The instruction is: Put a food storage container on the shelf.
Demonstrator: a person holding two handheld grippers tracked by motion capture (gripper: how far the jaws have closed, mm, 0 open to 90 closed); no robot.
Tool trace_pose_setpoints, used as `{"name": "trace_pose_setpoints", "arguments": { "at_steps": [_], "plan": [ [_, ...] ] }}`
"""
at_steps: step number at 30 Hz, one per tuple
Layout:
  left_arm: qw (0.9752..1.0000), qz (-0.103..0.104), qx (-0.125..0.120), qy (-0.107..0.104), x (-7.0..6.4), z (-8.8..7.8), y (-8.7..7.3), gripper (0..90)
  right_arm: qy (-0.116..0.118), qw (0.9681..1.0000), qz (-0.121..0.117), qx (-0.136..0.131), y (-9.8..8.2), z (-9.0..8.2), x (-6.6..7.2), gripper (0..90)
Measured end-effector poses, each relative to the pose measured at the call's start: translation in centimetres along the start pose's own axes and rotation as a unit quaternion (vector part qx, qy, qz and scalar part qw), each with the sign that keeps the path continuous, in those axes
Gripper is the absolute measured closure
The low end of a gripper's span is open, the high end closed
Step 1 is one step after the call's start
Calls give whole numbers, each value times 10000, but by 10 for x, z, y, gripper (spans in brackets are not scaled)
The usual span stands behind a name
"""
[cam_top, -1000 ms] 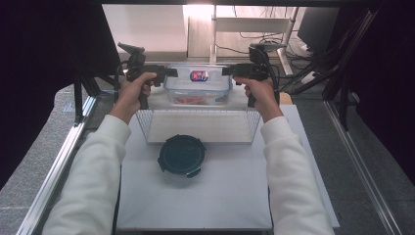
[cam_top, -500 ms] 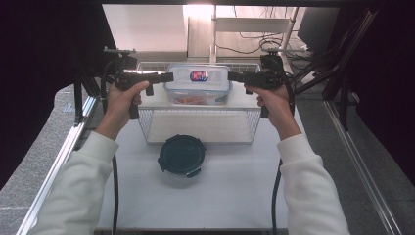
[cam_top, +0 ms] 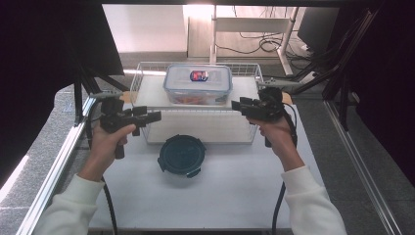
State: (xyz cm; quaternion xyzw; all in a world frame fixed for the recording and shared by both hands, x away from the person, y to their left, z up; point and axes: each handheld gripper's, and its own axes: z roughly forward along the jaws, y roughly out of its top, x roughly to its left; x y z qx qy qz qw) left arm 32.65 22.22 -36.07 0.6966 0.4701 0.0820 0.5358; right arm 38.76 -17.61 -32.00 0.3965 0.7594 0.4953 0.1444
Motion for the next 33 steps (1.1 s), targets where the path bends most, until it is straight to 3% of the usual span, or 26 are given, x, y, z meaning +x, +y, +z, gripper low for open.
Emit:
{"name": "trace_pose_setpoints", "arguments": {
  "at_steps": [2,5,7,12,13,15,19,20,23,24,27,33],
  "plan": [
    [9997,127,134,133,1,2,-16,224,-53,10000,-59,57,-8,4,1,664],
    [9993,214,243,167,1,4,-27,225,-67,9999,-55,69,-17,7,0,696],
    [9986,299,387,194,2,7,-45,227,7,10000,-18,94,-32,8,-1,733],
    [9968,422,611,289,4,9,-68,228,98,9998,106,154,-66,1,-5,768],
    [9968,422,611,289,4,9,-68,229,98,9998,106,154,-66,1,-5,768],
    [9959,474,712,294,4,7,-81,229,137,9996,123,200,-85,-4,-6,761],
    [9947,509,816,363,5,6,-95,229,122,9995,118,267,-105,-10,-5,710],
    [9942,506,869,382,6,6,-102,229,110,9993,109,341,-120,-13,-3,650],
    [9937,487,933,381,8,7,-109,228,129,9990,92,407,-130,-15,0,601],
    [9937,427,961,391,10,7,-117,228,158,9987,59,481,-142,-17,3,529],
    [9937,362,992,374,12,7,-122,229,165,9985,19,518,-149,-19,5,508],
    [9905,484,1189,491,18,10,-133,228,199,9979,-58,612,-167,-18,14,419]
  ]
}}
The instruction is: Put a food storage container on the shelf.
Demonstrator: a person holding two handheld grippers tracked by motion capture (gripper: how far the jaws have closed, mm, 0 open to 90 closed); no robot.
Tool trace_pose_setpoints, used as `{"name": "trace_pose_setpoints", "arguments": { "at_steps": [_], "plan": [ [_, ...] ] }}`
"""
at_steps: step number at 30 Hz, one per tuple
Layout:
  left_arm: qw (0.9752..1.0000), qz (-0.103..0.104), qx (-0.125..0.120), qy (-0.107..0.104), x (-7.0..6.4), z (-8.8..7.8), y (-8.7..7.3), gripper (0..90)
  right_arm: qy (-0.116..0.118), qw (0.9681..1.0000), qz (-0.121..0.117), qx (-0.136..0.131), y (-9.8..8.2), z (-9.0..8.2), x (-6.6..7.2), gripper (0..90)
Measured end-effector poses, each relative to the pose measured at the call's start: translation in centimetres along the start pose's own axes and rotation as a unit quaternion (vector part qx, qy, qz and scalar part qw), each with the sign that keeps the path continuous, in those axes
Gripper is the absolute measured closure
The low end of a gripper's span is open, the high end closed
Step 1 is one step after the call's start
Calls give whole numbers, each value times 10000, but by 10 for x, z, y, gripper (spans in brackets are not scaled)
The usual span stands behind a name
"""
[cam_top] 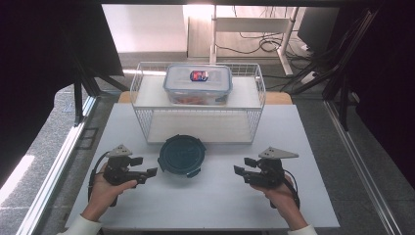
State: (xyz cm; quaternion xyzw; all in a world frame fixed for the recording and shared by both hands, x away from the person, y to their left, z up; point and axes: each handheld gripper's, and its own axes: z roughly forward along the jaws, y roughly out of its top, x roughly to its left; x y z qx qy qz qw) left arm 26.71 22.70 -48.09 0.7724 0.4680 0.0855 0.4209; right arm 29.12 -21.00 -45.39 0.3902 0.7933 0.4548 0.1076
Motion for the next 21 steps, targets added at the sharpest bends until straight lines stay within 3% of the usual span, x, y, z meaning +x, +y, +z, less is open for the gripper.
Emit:
{"name": "trace_pose_setpoints", "arguments": {
  "at_steps": [12,21],
  "plan": [
    [10000,20,41,27,1,1,-7,231,-33,10000,8,85,-10,1,-1,333],
    [9999,81,9,126,-3,-1,-6,232,28,10000,23,-32,-7,-4,-4,317]
  ]
}}
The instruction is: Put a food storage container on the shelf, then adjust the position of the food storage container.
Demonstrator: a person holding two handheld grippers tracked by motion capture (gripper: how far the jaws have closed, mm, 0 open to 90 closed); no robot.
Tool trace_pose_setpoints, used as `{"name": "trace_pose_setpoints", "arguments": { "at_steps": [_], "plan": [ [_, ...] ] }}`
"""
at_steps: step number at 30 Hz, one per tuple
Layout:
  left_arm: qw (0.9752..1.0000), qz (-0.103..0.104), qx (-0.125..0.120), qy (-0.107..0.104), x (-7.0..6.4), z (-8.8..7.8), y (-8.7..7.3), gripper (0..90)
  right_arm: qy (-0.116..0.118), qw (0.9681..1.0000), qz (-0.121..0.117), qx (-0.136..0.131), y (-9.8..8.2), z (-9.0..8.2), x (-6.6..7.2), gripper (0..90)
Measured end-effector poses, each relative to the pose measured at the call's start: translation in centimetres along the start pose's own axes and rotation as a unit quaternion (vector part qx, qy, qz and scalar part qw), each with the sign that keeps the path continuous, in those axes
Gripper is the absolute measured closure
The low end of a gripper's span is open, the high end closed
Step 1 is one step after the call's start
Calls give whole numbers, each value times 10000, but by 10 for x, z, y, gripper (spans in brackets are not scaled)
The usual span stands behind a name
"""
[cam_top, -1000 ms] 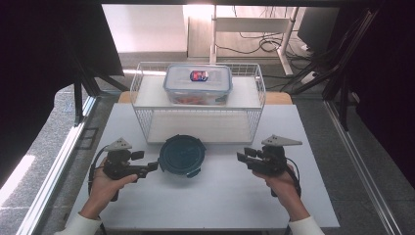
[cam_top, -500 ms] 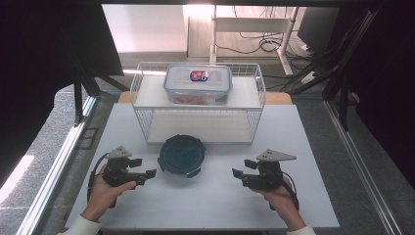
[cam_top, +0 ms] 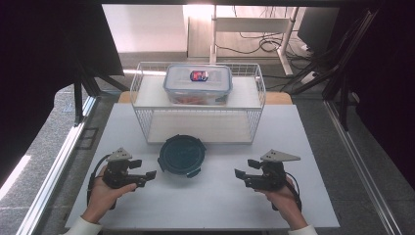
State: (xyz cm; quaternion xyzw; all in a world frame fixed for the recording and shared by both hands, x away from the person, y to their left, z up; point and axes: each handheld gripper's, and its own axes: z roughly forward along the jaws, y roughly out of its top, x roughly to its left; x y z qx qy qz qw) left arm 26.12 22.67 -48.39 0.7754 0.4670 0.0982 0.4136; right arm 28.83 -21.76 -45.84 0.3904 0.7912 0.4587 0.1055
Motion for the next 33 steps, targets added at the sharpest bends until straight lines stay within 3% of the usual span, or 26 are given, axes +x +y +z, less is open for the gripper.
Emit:
{"name": "trace_pose_setpoints", "arguments": {
  "at_steps": [9,15,22,24,33],
  "plan": [
    [10000,-39,-78,27,3,1,12,291,-52,9999,95,-15,0,-2,-4,310],
    [9997,-46,-88,230,11,8,33,328,-91,9999,129,-44,0,-4,-6,308],
    [9995,-5,-60,312,18,14,48,401,-111,9997,203,-40,-1,-4,-9,299],
    [9989,-1,-90,455,23,18,56,484,-124,9997,213,-31,-2,-4,-10,291],
    [9986,-68,-31,528,39,41,69,804,-156,9995,251,-53,-2,-5,-12,281]
  ]
}}
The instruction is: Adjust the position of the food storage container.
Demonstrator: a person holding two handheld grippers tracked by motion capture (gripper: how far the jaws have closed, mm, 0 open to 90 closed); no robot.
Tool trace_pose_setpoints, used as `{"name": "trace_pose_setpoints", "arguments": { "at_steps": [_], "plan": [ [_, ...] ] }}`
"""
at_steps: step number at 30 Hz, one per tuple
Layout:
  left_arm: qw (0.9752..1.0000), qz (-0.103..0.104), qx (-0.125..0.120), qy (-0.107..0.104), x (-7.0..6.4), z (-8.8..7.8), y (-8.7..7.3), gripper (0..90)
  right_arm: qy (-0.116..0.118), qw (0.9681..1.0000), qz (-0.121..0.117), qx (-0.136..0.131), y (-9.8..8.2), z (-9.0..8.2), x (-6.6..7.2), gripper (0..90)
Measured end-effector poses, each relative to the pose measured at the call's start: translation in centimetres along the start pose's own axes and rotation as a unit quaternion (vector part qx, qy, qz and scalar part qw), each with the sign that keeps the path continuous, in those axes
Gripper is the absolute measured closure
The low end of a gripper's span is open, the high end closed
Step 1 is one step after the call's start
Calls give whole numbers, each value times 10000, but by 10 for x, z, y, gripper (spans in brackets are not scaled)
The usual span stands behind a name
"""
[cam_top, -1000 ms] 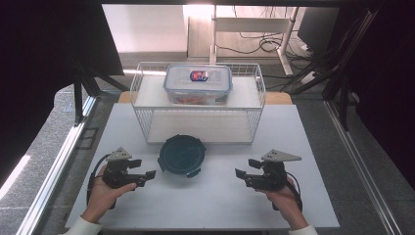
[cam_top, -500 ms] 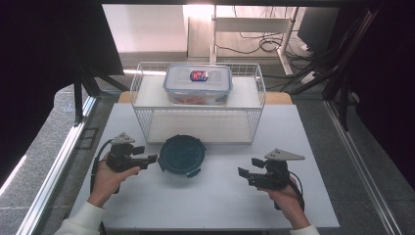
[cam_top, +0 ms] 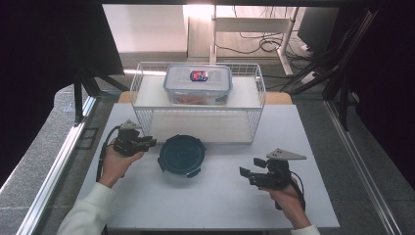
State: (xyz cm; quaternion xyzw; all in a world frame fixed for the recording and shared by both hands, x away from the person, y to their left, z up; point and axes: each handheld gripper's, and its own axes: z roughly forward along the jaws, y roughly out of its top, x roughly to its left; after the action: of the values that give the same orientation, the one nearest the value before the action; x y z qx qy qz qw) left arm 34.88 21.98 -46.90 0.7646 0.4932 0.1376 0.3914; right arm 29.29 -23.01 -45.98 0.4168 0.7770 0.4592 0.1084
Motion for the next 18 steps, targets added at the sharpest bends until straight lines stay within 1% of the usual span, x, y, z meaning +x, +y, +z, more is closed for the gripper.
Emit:
{"name": "trace_pose_setpoints", "arguments": {
  "at_steps": [1,2,3,5,6,7,8,9,11,12,13,16,17,18],
  "plan": [
    [10000,-48,26,-32,3,8,2,828,10,10000,22,8,0,0,-1,280],
    [10000,-48,26,-32,3,8,2,849,3,10000,21,8,0,0,-1,280],
    [10000,-53,65,-22,4,15,2,865,4,10000,28,7,0,0,-2,280],
    [9999,-17,104,-26,4,21,2,884,-3,10000,36,1,-1,0,-2,280],
    [9999,-17,104,-26,4,21,2,891,-3,10000,43,3,-1,0,-3,280],
    [9998,58,183,-1,3,27,4,894,-7,10000,42,5,-1,0,-4,280],
    [9998,69,191,16,2,30,5,895,-6,10000,55,0,-1,0,-4,280],
    [9996,124,264,26,0,33,6,897,-10,10000,60,7,-1,0,-5,280],
    [9990,259,374,49,-1,37,9,898,-23,10000,72,8,-2,0,-5,280],
    [9990,259,374,49,-1,37,9,898,-23,10000,72,8,-2,0,-5,280],
    [9989,265,374,1,-2,40,12,898,-47,10000,76,2,-2,-2,-6,280],
    [9987,311,399,17,-3,43,13,899,-51,9999,116,-11,-2,-2,-7,280],
    [9987,324,387,-14,-2,44,14,899,-59,9999,127,-12,-2,-2,-8,280],
    [9989,275,383,-22,-3,46,14,899,-58,9999,130,-17,-3,-2,-8,280]
  ]
}}
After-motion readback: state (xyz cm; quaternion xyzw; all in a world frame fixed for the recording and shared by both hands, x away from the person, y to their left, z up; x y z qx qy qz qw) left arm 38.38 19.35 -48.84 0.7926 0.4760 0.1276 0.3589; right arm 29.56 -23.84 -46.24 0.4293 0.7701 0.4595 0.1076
